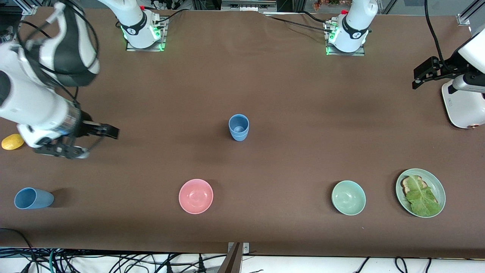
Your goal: Stack blue cups with both arms
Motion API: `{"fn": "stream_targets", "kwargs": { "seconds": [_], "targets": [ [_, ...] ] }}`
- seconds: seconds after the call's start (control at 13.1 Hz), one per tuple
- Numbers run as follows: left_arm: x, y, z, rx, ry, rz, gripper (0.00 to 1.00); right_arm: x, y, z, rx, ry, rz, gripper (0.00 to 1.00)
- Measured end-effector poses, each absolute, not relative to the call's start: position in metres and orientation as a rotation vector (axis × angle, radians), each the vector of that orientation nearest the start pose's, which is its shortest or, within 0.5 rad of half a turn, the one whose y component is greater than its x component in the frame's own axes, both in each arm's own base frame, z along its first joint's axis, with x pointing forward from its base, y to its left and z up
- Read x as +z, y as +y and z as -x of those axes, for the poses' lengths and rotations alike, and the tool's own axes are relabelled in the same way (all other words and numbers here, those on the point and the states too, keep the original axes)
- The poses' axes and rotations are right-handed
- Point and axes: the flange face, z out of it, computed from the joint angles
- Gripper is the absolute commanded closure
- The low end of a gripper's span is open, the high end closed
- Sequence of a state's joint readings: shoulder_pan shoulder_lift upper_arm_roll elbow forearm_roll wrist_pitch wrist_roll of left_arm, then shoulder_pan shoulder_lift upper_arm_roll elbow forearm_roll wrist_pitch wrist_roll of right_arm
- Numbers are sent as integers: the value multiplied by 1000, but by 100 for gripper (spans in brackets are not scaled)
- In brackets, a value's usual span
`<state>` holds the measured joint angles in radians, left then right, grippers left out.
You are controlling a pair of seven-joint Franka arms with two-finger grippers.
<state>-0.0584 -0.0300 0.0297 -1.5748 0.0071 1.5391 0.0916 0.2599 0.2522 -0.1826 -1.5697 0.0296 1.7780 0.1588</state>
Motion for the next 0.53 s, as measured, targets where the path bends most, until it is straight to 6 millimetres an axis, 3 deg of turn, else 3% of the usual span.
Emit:
{"fn": "stream_targets", "kwargs": {
  "seconds": [0.15, 0.31, 0.53],
  "targets": [
    [633, -11, -543, 18, 166, 3131, 0, 530, 33, -600, 25, 143, 3144, 0],
    [629, -8, -545, 28, 154, 3131, 0, 561, 22, -565, 81, 144, 3149, 0],
    [625, -7, -548, 32, 148, 3130, 0, 589, 11, -545, 68, 166, 3145, 0]
  ]
}}
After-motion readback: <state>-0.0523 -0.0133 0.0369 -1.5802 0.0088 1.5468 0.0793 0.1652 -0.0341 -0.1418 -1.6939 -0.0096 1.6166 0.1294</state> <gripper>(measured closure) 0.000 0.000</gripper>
